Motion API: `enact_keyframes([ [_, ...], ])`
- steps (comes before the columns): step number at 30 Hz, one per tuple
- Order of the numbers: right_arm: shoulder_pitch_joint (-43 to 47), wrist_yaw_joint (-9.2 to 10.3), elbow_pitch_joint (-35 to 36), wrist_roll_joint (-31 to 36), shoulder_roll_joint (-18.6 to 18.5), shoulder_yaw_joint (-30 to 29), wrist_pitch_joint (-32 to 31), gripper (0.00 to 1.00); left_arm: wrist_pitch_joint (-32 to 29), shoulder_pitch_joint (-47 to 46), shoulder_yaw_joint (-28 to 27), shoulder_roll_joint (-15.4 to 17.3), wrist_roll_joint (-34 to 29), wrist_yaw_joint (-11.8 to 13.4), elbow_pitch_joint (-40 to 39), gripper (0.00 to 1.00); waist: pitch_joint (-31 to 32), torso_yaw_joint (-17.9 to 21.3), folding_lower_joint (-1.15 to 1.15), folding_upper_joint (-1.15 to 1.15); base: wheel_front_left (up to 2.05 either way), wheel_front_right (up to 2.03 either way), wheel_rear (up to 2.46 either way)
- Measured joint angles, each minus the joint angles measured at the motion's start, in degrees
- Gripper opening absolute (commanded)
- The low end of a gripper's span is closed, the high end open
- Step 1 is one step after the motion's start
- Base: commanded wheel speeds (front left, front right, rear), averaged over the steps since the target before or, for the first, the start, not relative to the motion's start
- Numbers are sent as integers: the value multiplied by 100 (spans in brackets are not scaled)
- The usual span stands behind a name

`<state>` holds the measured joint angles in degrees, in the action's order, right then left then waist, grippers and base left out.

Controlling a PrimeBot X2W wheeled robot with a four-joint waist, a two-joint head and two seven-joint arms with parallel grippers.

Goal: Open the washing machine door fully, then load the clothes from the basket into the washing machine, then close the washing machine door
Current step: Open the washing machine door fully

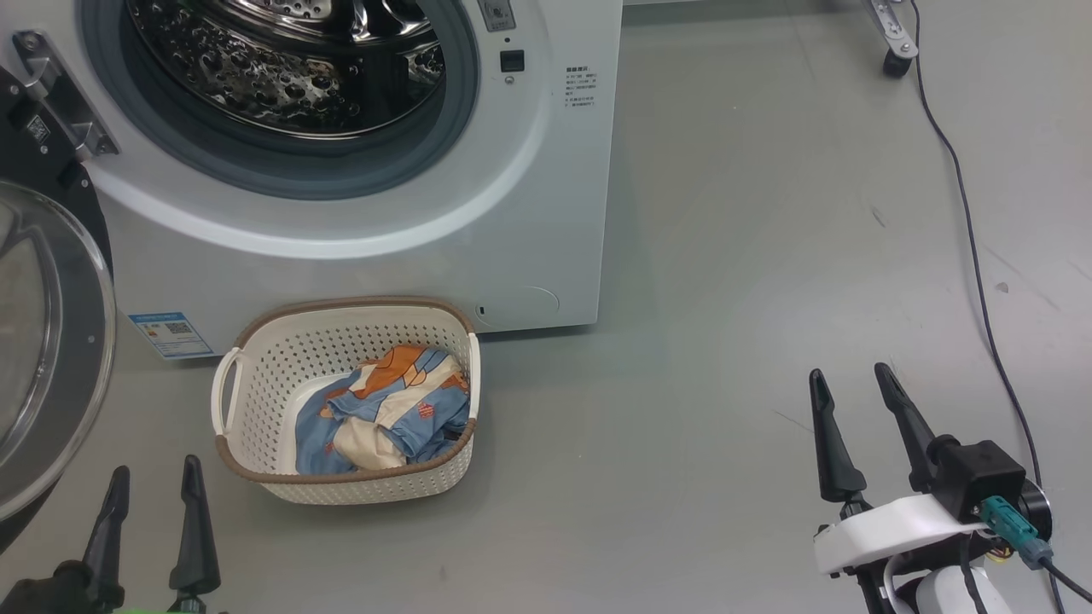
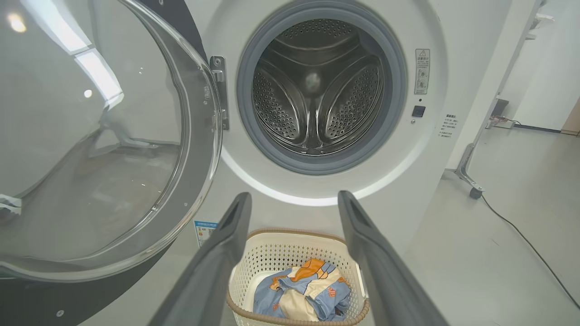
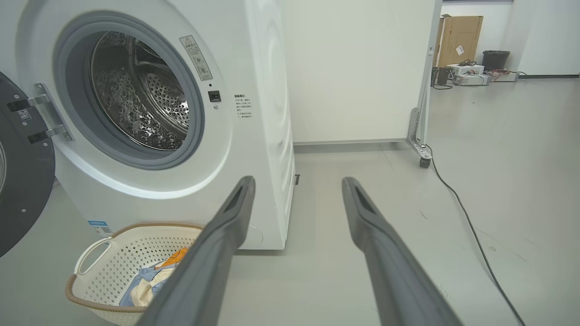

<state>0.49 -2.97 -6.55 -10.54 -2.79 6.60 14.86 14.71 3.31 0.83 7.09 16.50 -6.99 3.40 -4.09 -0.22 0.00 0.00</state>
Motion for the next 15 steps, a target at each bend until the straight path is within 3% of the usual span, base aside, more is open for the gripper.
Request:
enact_keyframes([
  [15,194,5,78,43,22,-37,1,100,0,151,-12,27,-100,0,-42,100,156,-88,0,0,0,0,0],
])
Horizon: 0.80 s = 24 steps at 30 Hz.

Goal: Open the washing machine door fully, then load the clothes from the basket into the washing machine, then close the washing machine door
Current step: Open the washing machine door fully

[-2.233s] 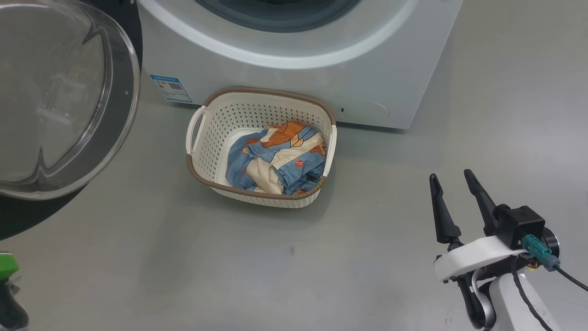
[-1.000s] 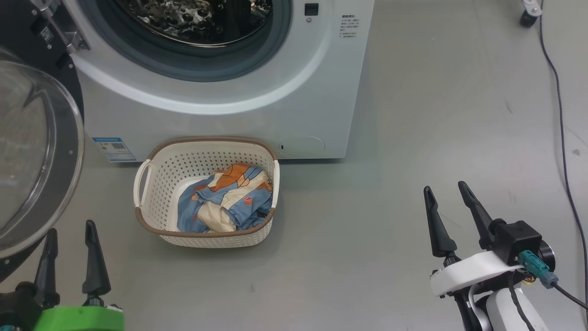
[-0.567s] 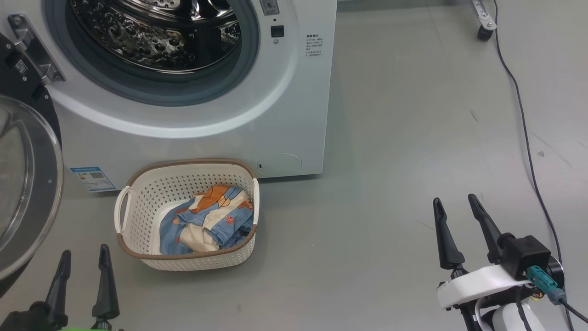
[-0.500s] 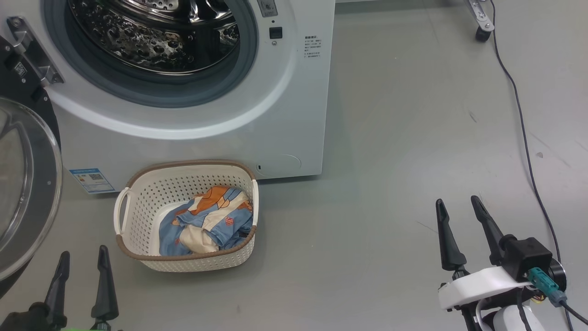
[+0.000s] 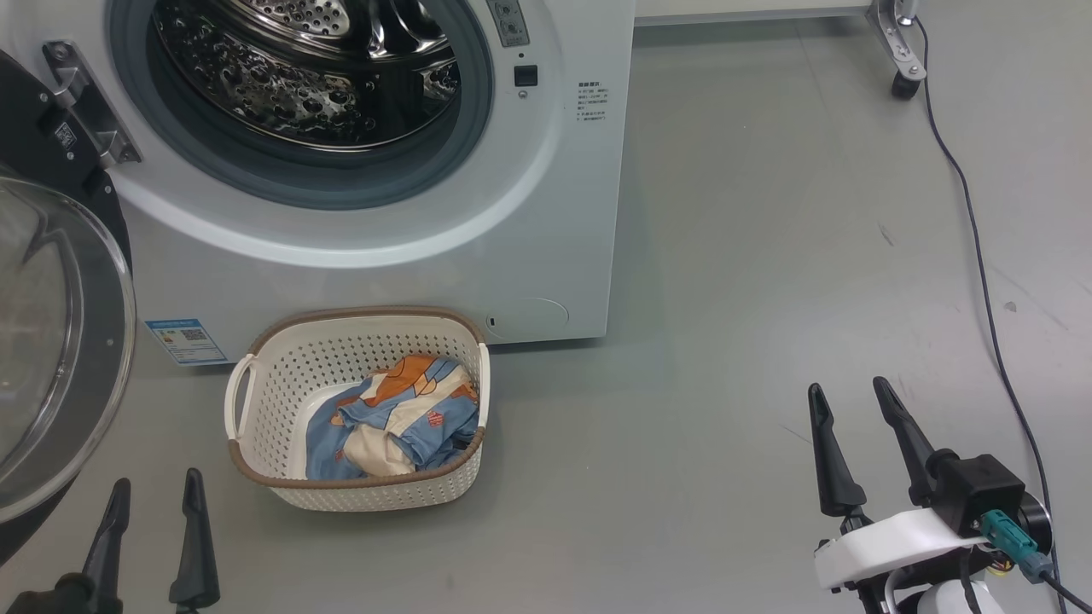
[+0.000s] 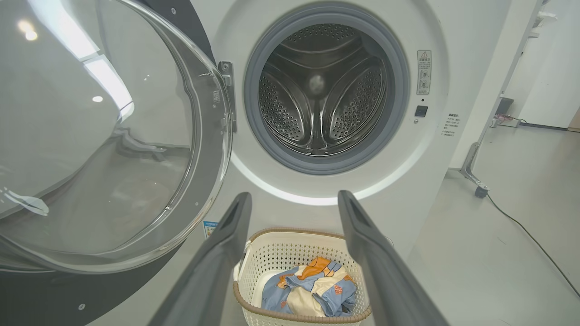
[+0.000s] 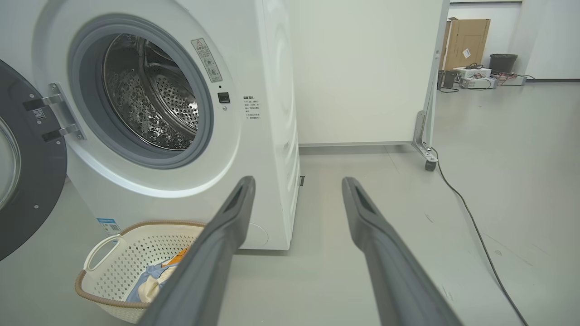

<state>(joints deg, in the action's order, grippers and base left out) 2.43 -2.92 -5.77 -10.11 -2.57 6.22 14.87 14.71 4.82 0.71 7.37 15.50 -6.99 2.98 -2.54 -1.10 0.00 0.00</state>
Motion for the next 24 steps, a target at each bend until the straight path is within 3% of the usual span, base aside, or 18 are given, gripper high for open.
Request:
enact_keyframes([
  [24,96,-4,58,0,7,-4,-1,100,0,73,-19,55,0,0,-99,100,50,-71,0,0,0,0,0],
])
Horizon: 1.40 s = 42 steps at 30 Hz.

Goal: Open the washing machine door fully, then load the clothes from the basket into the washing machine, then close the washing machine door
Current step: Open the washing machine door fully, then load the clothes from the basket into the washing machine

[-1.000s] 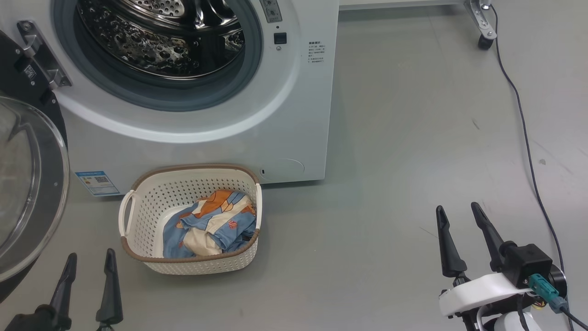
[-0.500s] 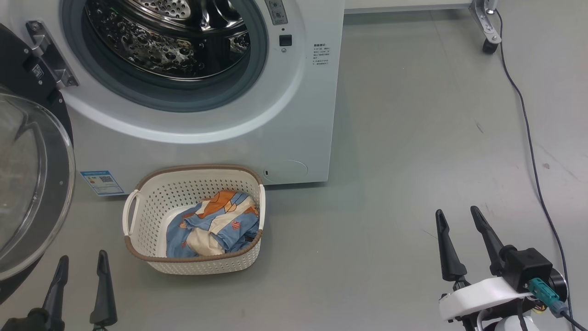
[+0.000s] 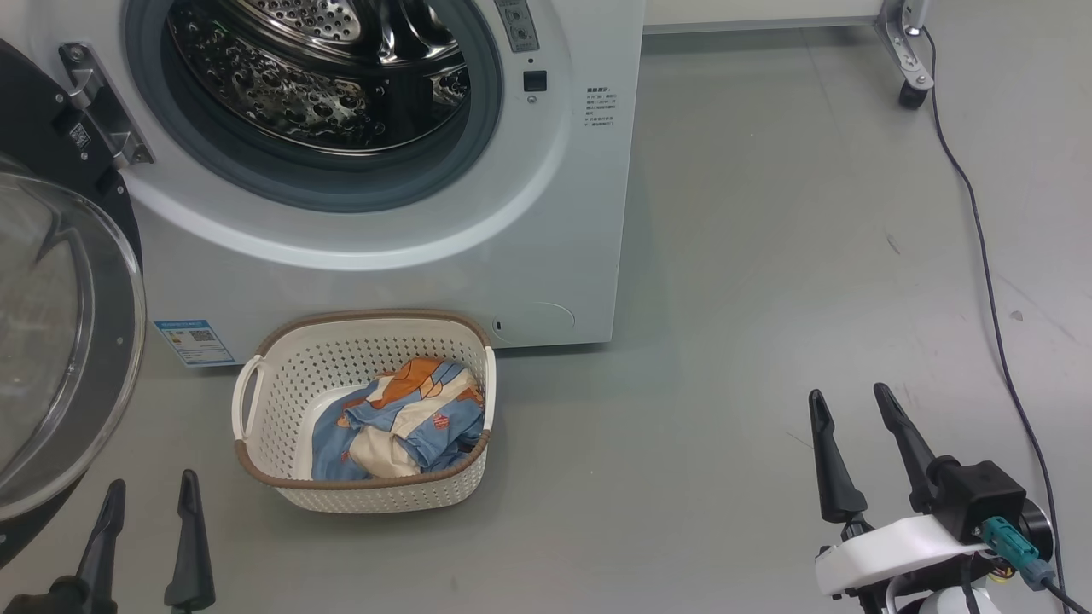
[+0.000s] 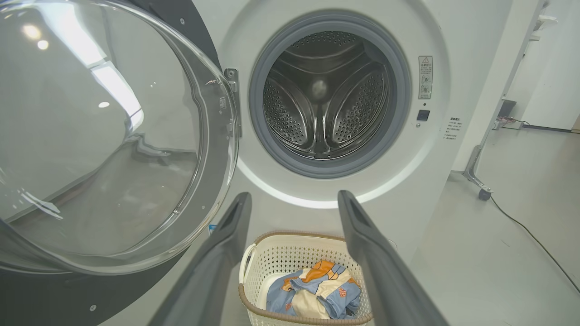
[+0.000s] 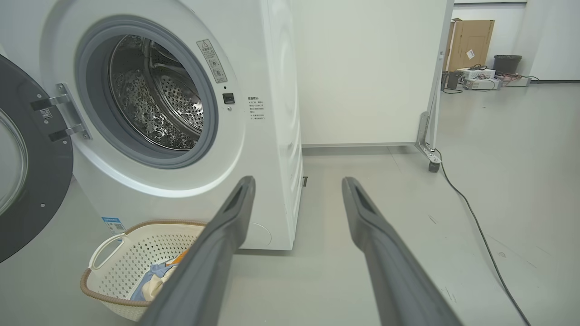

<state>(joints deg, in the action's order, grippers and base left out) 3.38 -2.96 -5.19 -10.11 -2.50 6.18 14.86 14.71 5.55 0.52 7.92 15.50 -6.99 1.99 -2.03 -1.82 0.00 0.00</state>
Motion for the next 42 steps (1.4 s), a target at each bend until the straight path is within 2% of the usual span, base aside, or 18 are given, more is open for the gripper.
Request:
enact_keyframes([
  [16,87,0,2,-1,9,-21,0,100,0,51,-101,3,0,0,35,100,-25,-29,0,0,35,-35,0],
  [28,100,-2,2,-1,13,-48,1,100,0,48,-267,-47,1,0,-36,100,-47,-79,0,0,95,-95,0],
  [42,100,-8,-9,-13,16,-46,1,100,0,49,-182,-56,77,0,14,100,-79,-79,0,0,84,-84,0],
])
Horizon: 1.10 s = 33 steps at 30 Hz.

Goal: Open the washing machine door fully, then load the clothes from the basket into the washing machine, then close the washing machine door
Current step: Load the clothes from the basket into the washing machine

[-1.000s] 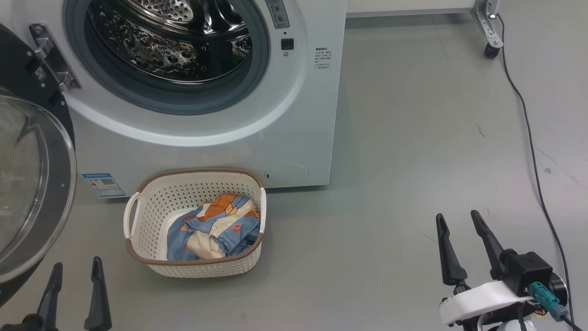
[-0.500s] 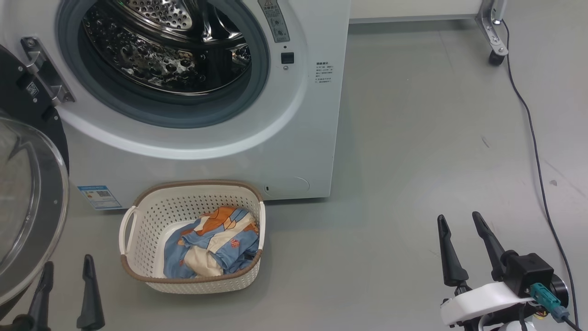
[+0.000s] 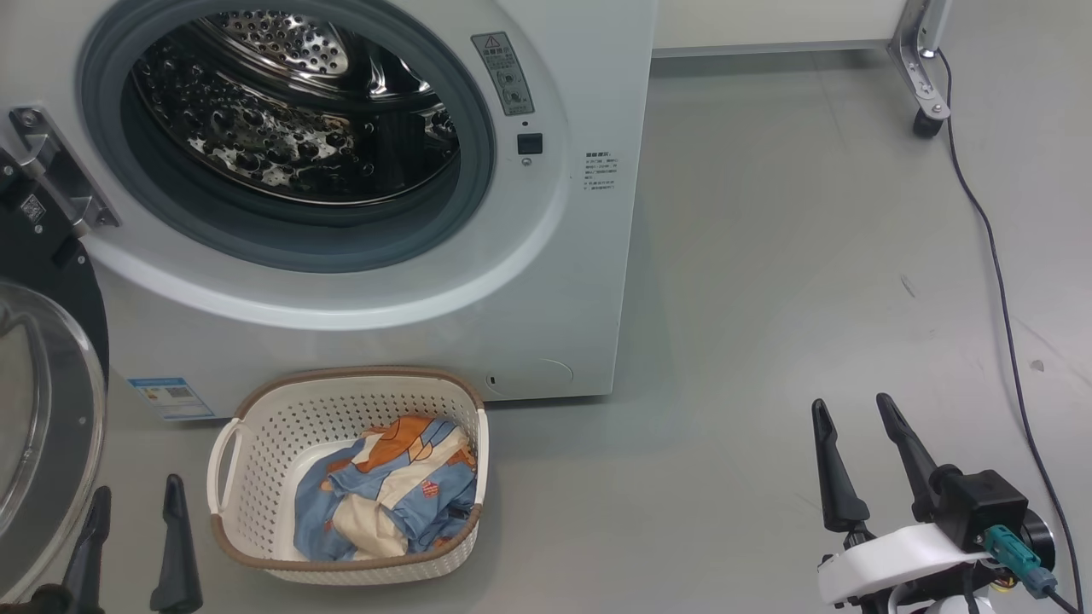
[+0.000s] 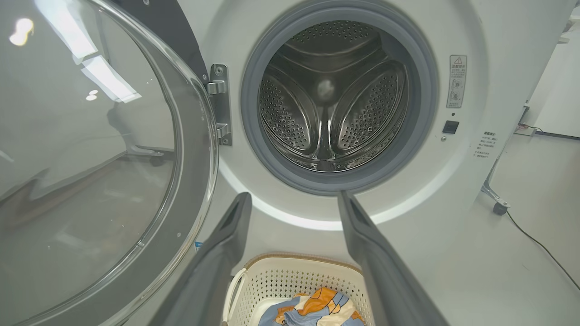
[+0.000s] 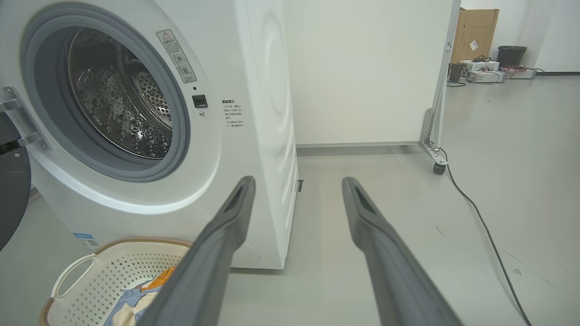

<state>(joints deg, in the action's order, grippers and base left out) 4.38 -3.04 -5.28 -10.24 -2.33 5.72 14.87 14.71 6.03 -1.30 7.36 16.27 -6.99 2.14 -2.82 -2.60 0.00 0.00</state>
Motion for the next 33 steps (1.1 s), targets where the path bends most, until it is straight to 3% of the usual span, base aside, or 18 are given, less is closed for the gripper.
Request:
enact_keyframes([
  [15,0,-1,-24,-36,1,7,-1,100,0,-5,-199,-23,-19,0,-118,100,-34,4,0,0,49,-49,0],
  [33,0,-2,-55,-36,2,9,-1,100,0,8,0,-51,-21,0,-62,100,-8,8,0,0,2,-2,0],
])
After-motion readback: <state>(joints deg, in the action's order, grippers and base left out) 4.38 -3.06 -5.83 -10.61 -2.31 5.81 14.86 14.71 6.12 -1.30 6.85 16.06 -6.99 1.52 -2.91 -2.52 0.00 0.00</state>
